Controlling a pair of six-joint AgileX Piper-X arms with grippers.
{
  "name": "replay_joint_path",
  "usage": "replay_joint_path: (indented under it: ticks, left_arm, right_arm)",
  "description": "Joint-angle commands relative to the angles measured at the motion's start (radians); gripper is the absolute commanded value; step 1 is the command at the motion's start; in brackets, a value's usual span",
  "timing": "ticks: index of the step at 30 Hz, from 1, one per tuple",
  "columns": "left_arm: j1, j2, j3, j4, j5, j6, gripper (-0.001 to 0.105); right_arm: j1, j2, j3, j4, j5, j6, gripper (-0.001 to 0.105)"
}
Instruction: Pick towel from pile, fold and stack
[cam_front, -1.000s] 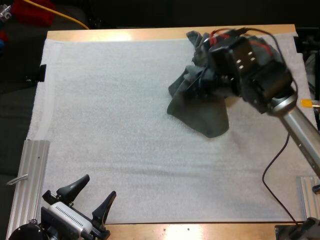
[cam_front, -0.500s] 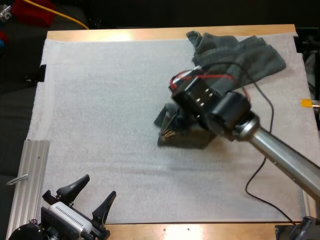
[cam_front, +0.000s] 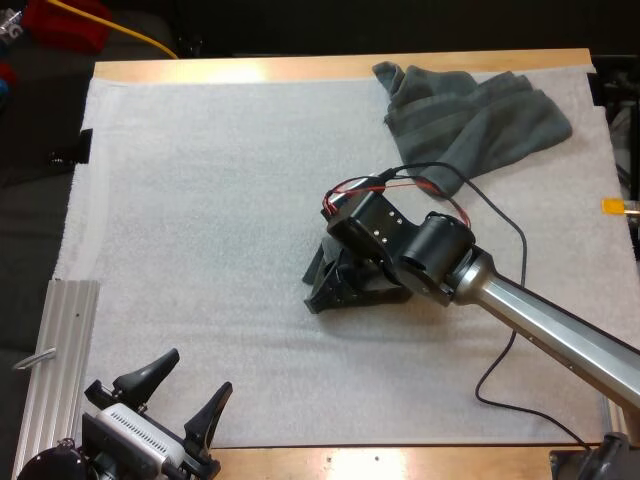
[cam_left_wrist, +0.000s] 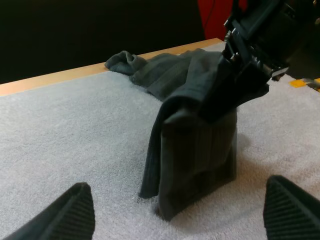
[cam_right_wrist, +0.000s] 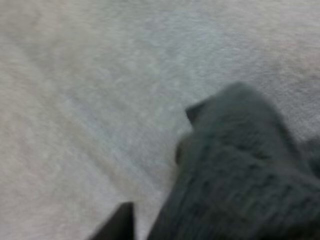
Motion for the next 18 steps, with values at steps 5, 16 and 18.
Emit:
replay_joint_path:
  ticks: [5, 16, 18]
  left_arm:
    - [-0.004, -0.126, -0.006, -0.010, 0.007, -0.008, 0.068]
    - [-0.004, -0.126, -0.006, -0.010, 0.007, -0.008, 0.068]
    - [-0.004, -0.126, -0.006, -0.010, 0.007, -0.008, 0.068]
  right_arm:
    - [0.006, -0.019, -0.006, -0.036, -0.104, 0.001, 0.076]
    - [0.044, -0.122, -0.006, 0.012, -0.033, -0.002, 0.076]
    - [0.044, -0.142, -0.006, 0.041, 0.003, 0.000, 0.076]
